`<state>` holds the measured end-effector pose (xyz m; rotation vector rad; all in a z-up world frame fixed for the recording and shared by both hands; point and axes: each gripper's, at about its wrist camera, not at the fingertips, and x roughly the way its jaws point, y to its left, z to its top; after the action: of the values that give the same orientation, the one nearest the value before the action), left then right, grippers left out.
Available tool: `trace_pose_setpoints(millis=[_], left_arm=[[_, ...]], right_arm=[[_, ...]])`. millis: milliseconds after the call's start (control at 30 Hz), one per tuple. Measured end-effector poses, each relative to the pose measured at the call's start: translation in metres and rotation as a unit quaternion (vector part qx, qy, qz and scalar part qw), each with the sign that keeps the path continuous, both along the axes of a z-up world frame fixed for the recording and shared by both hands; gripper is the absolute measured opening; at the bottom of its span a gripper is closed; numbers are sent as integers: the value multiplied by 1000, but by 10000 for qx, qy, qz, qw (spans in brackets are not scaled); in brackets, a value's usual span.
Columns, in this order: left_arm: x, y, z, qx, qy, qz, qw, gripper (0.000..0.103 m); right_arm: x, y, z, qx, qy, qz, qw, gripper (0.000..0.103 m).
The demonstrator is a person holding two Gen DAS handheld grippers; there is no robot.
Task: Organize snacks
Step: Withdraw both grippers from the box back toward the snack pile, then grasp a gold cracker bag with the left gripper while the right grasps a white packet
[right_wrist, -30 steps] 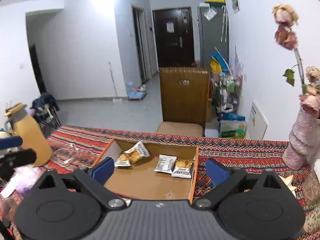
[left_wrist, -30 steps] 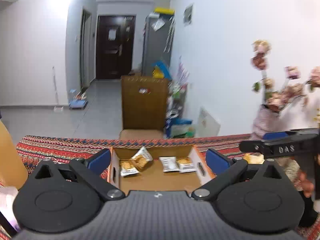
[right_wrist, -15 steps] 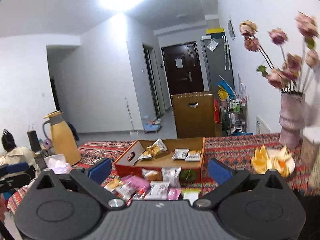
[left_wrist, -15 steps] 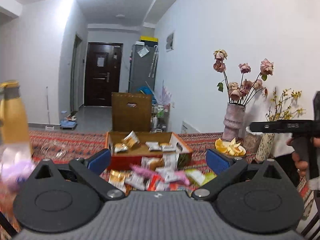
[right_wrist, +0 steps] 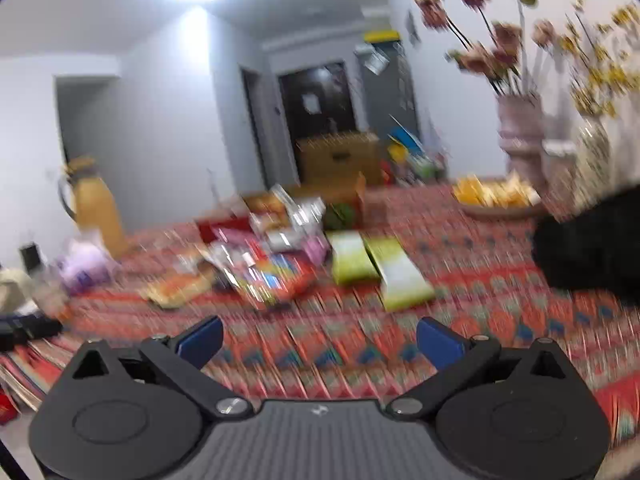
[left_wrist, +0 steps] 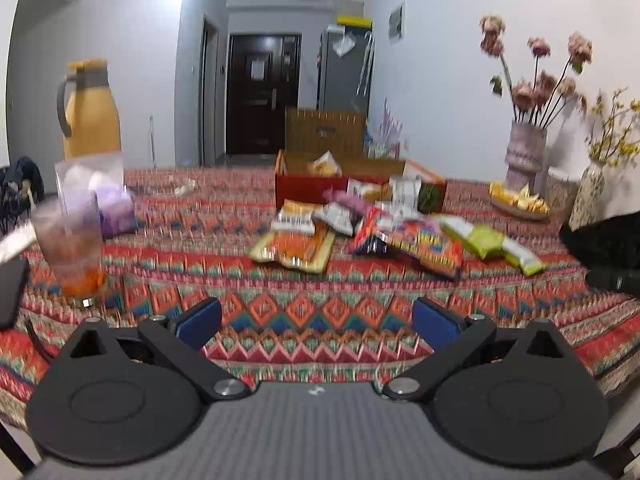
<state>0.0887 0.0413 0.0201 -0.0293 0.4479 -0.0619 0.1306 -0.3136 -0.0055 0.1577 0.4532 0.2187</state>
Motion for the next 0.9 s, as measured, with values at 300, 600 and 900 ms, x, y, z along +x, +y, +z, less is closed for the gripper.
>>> trace_pose_setpoints(millis=[300,600,900], left_arm=[[24,1,-13,-17,261,3,9997,103],[70,-1,-15,4,405,-105,9991,103],[158,1,-6,102,421,-301,9986,80]], right_arm=[[8,6,-30,-233,223,-227,9992,103],[50,2,-17,-14,259,-109,9996,103],[125,24,3,-197,244,351,9989,88]])
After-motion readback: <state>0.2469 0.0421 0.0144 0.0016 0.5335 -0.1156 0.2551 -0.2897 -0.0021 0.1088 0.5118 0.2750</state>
